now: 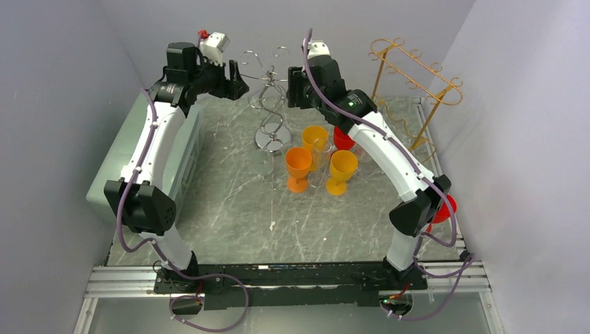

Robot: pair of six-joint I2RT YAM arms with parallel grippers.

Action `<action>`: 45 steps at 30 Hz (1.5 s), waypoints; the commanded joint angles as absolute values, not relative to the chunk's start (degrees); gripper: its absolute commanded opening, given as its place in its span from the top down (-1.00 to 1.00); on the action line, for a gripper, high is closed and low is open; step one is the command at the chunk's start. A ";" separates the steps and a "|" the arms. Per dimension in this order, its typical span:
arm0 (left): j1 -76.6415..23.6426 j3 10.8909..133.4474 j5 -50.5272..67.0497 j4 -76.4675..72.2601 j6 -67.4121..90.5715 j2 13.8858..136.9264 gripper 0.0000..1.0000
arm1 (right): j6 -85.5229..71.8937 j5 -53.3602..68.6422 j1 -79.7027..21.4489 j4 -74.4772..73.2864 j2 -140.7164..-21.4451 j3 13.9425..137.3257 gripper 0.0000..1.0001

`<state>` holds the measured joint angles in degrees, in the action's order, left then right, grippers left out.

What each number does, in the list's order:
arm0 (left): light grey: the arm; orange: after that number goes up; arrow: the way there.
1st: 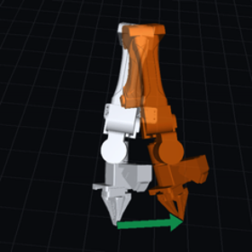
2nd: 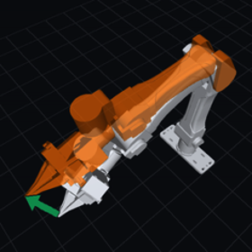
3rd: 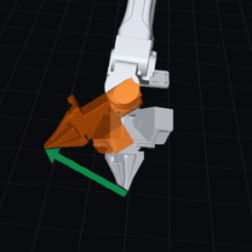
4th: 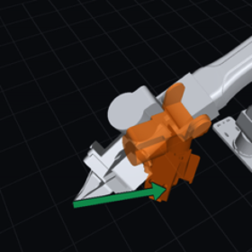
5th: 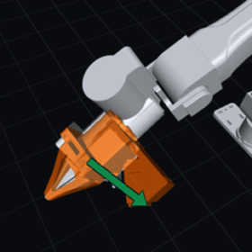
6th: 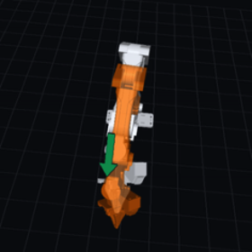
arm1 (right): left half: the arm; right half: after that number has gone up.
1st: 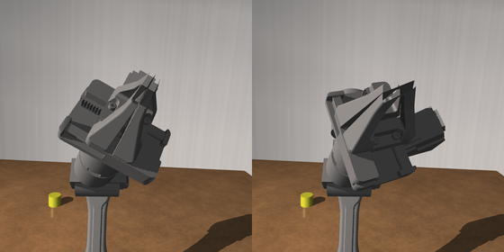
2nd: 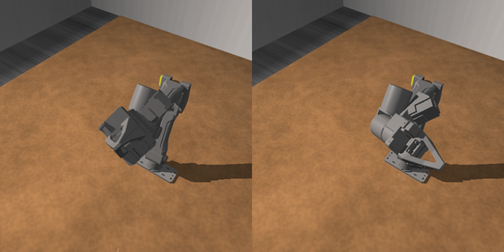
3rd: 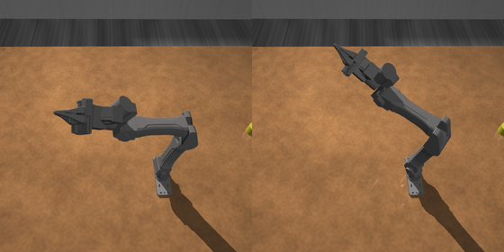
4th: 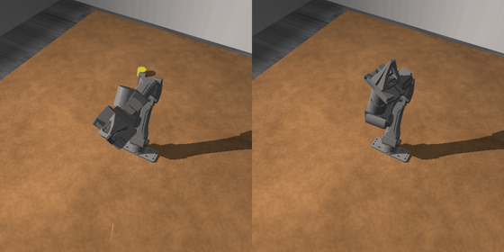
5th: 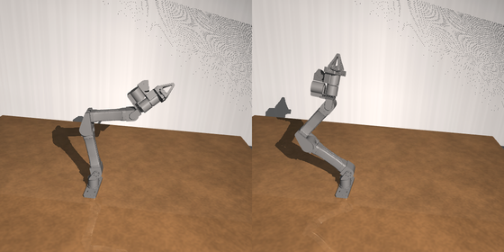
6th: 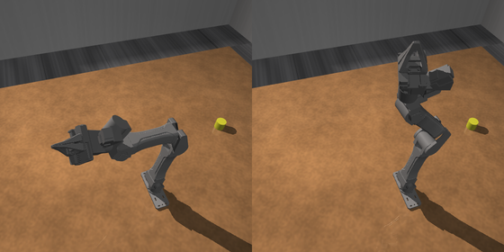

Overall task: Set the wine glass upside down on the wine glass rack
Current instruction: Adjust the wine rack at the center of the board, then pick up the wine glass at the center of the board.

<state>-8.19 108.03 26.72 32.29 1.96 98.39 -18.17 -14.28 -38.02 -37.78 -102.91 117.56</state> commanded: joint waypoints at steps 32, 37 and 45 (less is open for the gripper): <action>-10.94 104.77 19.14 39.71 2.18 86.59 -0.99 | -13.80 -27.03 -52.46 -42.56 -90.72 113.11 -0.13; -8.18 110.93 21.40 47.91 2.22 85.22 -0.99 | -12.12 -30.11 -64.17 -39.46 -89.95 105.24 -0.27; 2.90 113.17 25.66 54.68 1.49 84.01 -0.99 | -7.65 -23.30 -67.98 -31.88 -98.54 97.56 -0.49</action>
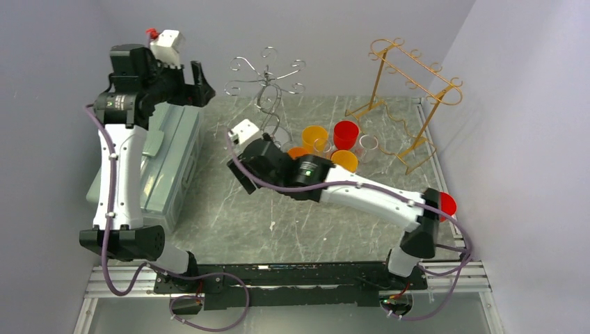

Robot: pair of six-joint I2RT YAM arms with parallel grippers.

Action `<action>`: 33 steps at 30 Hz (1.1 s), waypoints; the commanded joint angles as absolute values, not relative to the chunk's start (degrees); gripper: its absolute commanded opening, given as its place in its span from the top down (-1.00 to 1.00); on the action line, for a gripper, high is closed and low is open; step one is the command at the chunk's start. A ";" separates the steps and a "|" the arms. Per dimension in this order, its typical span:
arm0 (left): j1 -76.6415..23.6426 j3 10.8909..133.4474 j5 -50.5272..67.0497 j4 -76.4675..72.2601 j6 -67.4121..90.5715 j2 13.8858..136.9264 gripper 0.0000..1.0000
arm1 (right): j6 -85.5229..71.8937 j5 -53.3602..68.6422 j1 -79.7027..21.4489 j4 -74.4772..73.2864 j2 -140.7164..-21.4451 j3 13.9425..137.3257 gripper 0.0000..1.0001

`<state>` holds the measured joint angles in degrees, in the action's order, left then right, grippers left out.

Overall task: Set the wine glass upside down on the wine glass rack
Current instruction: Pick up the wine glass at the center of the board.

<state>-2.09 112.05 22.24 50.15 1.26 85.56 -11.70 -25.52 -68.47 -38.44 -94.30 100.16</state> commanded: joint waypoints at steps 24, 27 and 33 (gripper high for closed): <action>8.18 109.96 29.22 56.98 -2.51 83.47 -0.99 | -4.85 -17.70 -59.18 -22.88 -118.12 101.83 -0.23; 8.31 109.95 29.29 57.42 -2.55 83.16 -0.99 | -5.69 -17.46 -58.83 -22.74 -119.45 102.03 -0.18; 8.27 110.42 30.51 58.59 -2.81 83.00 -0.99 | -6.40 -17.69 -58.19 -22.58 -120.43 101.42 -0.07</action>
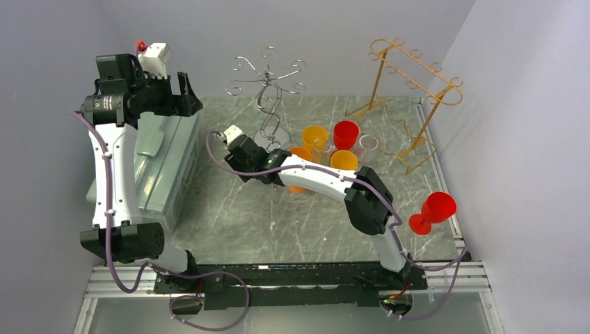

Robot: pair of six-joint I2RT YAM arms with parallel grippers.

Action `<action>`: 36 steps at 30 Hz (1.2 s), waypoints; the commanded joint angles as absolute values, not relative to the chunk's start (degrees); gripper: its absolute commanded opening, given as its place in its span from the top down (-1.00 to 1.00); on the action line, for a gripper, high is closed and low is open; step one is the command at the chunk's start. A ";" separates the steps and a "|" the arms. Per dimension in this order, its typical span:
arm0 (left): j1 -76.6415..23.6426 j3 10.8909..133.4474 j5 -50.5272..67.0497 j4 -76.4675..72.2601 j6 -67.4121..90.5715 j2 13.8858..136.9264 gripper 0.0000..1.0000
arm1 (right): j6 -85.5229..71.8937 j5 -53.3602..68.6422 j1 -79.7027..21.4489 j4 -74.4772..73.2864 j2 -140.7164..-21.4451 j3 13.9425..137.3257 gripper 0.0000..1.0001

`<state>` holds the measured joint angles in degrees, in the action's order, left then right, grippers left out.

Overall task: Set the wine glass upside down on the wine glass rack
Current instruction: Pick up the wine glass at the center of the board.

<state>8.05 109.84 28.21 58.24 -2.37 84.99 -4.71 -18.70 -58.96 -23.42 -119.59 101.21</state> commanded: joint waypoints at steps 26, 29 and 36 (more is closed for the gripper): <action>8.32 108.86 31.86 59.02 -3.23 80.97 -0.99 | -3.85 -22.03 -57.72 -22.48 -118.41 102.16 -0.22; 8.33 108.97 32.35 59.51 -3.24 81.13 -0.99 | -4.37 -21.31 -56.85 -21.70 -119.79 101.39 -0.21; 8.33 108.96 33.36 60.11 -3.42 81.22 -0.99 | -4.76 -19.46 -56.07 -21.14 -122.05 100.79 -0.09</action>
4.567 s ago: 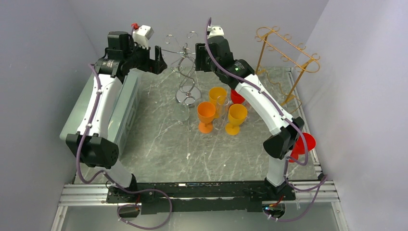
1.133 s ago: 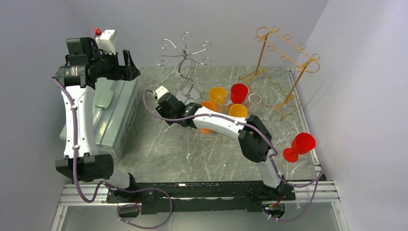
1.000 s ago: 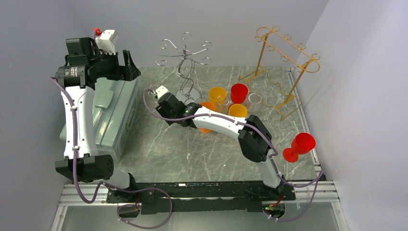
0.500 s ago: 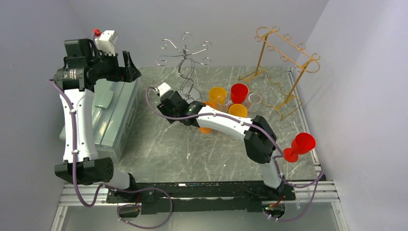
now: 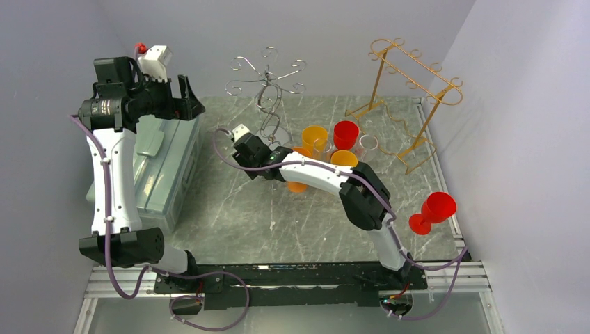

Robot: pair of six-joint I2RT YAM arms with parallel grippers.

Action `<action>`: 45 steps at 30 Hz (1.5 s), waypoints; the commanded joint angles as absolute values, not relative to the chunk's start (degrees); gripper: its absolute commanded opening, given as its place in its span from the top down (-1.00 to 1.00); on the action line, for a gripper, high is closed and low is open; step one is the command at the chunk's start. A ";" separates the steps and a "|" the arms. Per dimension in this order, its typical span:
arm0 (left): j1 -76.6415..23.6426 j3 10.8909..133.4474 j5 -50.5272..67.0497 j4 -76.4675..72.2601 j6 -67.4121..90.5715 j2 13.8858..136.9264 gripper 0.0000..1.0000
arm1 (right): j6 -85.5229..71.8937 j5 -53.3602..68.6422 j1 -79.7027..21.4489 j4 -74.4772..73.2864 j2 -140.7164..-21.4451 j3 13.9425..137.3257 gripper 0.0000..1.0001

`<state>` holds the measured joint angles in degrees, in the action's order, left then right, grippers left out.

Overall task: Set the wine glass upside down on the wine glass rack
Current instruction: Pick up the wine glass at the center of the board, then turn the wine glass upside down at the wine rack.

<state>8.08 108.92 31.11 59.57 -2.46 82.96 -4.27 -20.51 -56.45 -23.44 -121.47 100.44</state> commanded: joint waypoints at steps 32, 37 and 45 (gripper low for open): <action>8.26 106.78 58.38 77.52 -20.04 75.15 -0.99 | -10.74 -24.02 -69.02 -22.61 -89.80 109.94 1.00; 8.01 105.57 60.86 79.16 -23.07 74.80 -0.99 | -9.98 -25.37 -70.30 -20.71 -91.01 112.83 1.00; 6.68 99.99 65.78 72.95 -20.22 75.78 -0.92 | -11.30 -23.29 -70.74 -17.97 -91.46 114.32 1.00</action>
<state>7.11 101.89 59.55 76.77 -20.38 75.96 -10.55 -23.40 -70.43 -25.41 -93.10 110.02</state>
